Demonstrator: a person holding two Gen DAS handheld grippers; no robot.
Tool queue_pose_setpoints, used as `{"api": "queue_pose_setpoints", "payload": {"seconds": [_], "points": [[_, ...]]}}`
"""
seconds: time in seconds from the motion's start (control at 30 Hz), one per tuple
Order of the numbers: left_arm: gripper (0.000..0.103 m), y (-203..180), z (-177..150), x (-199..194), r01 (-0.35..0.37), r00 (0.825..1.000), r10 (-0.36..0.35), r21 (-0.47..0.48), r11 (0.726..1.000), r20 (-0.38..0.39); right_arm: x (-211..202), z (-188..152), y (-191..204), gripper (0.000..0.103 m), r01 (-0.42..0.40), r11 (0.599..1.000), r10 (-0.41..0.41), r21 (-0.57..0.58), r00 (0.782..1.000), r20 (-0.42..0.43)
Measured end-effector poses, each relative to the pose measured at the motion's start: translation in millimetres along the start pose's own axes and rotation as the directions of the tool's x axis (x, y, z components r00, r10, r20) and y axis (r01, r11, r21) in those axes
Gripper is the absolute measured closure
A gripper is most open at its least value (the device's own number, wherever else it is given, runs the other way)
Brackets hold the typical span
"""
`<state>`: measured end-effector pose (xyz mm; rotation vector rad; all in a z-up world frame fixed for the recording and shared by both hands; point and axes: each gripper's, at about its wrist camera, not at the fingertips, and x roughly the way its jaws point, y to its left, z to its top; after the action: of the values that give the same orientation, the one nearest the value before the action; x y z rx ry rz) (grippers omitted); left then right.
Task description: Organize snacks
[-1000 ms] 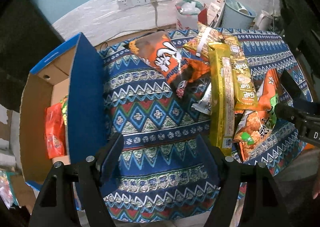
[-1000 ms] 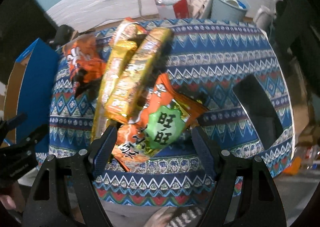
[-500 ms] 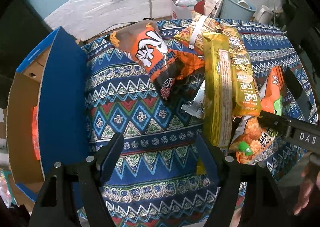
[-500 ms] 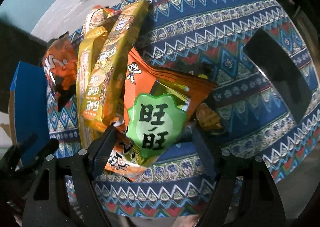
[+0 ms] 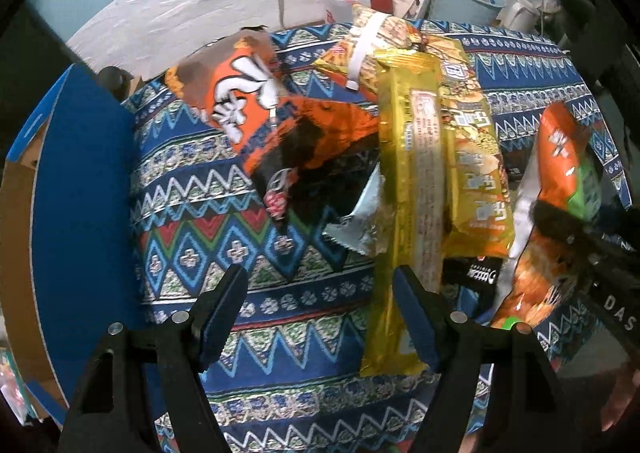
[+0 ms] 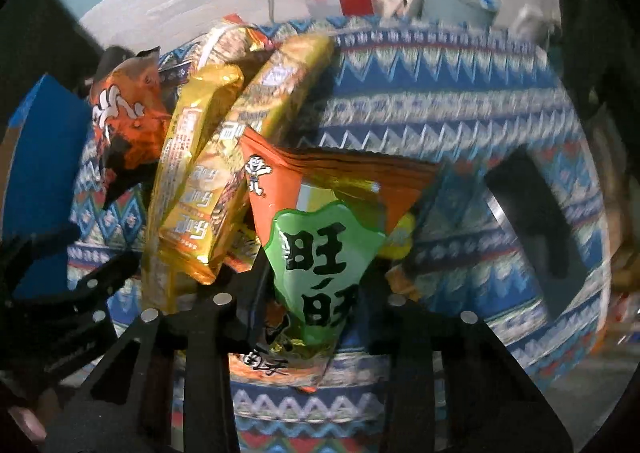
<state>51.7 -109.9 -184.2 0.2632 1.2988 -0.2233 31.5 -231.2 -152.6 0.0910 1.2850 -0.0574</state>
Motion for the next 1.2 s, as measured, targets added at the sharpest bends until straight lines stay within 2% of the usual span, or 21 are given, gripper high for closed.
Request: {"api": "queue_pose_setpoints", "payload": {"seconds": [0.1,0.23,0.3,0.47,0.67,0.77,0.87,0.9,0.97,1.03,1.07,1.13,1.2], "points": [[0.022,-7,4,1,0.012,1.0,-0.012,0.013,1.0,0.014,-5,4,-6,0.068,0.028,0.998,-0.026,-0.049,0.999,0.022],[0.021,-18,9,1,0.007,1.0,-0.009,0.05,0.999,0.029,8,2,-4,0.066,-0.061,0.997,0.06,-0.044,0.998,-0.023],[0.021,-22,12,2,0.009,0.999,-0.011,0.055,0.998,0.036,17,-4,-2,0.06,-0.077,0.996,0.074,-0.051,0.996,-0.052],[0.021,-25,17,6,0.042,0.998,-0.044,0.036,0.998,0.033,32,-13,-4,0.059,-0.075,0.996,0.071,-0.045,0.994,-0.085],[0.021,-32,17,14,0.052,0.998,-0.054,0.062,0.997,0.02,19,-8,-19,0.067,-0.052,0.998,0.051,-0.047,0.998,-0.035],[0.021,-36,19,22,0.033,0.999,-0.034,0.074,0.997,0.01,11,1,-27,0.068,-0.043,0.998,0.043,-0.039,0.999,-0.006],[0.021,-35,22,27,0.05,0.999,-0.05,0.056,0.997,0.01,6,3,-27,0.068,-0.043,0.998,0.043,-0.036,0.999,0.001],[0.022,-34,24,28,0.058,0.998,-0.059,0.049,0.997,0.012,6,2,-28,0.068,-0.043,0.998,0.043,-0.036,0.999,0.001],[0.031,-33,26,28,0.084,0.996,-0.085,0.037,0.996,0.022,7,2,-29,0.068,-0.05,0.998,0.05,-0.034,0.999,-0.001],[0.049,-33,30,30,0.114,0.993,-0.114,0.035,0.993,0.018,11,4,-32,0.068,-0.058,0.998,0.057,-0.035,0.998,-0.004],[0.053,-33,30,30,0.126,0.992,-0.127,0.039,0.991,0.015,11,4,-32,0.068,-0.061,0.998,0.061,-0.035,0.998,-0.005],[0.071,-35,30,28,0.131,0.991,-0.133,0.056,0.99,0.024,10,5,-33,0.068,-0.064,0.997,0.064,-0.037,0.998,-0.002],[0.074,-38,27,24,0.102,0.993,-0.106,0.086,0.991,0.048,8,6,-36,0.068,-0.062,0.997,0.062,-0.042,0.998,0.005]]}}
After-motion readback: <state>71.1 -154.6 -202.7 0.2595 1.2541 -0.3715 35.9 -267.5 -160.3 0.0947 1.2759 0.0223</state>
